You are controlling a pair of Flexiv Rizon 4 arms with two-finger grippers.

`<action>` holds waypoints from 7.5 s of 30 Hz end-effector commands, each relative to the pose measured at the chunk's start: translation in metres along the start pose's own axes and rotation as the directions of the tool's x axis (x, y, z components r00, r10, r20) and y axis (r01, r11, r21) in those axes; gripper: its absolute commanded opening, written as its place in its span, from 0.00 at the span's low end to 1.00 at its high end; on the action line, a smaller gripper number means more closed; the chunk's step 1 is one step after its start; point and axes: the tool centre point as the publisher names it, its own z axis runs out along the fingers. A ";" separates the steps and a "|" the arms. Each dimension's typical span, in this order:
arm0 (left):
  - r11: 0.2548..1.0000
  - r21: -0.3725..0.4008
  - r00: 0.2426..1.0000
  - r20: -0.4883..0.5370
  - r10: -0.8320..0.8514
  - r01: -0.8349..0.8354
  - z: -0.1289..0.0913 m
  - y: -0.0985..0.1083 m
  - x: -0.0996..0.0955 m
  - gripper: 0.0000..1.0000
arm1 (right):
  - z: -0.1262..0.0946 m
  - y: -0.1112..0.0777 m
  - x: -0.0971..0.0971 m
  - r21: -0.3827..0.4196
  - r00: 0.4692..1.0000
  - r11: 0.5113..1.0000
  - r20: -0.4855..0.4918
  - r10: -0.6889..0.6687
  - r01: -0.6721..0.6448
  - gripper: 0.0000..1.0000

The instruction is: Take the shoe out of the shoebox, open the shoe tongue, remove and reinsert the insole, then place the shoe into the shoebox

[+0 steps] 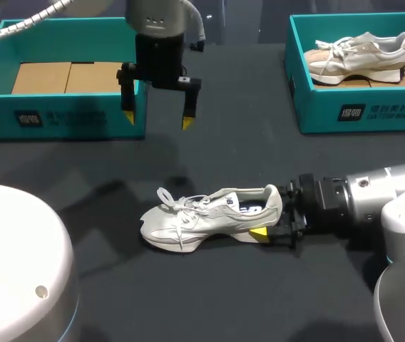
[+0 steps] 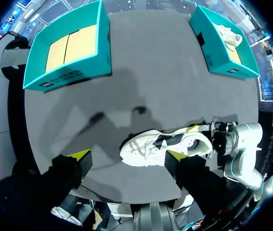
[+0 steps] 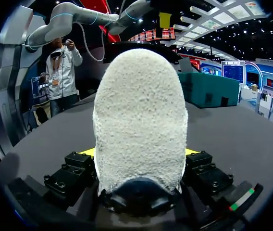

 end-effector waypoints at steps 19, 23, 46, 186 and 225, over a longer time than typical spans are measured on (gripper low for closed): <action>0.996 -0.027 0.994 0.071 -0.086 0.088 0.035 0.045 0.075 1.00 | 0.004 -0.001 0.002 0.004 1.000 1.000 0.001 0.000 0.000 0.00; 0.992 -0.055 0.991 0.087 -0.105 0.110 0.045 0.046 0.089 1.00 | 0.004 -0.001 0.002 0.004 1.000 1.000 0.001 0.000 0.000 0.00; 0.971 -0.113 0.951 0.255 -0.175 0.209 0.113 0.059 0.143 1.00 | 0.004 -0.001 0.002 0.004 1.000 1.000 0.001 0.000 0.000 0.00; 0.037 0.313 0.031 -0.022 0.999 -0.949 0.058 0.088 0.093 0.00 | 0.004 -0.001 0.002 0.004 1.000 1.000 0.001 0.000 0.000 0.00; -0.027 0.221 -0.064 -0.161 0.985 -0.975 0.171 0.079 0.126 0.00 | 0.004 -0.001 0.002 0.004 1.000 1.000 0.001 0.000 0.000 0.00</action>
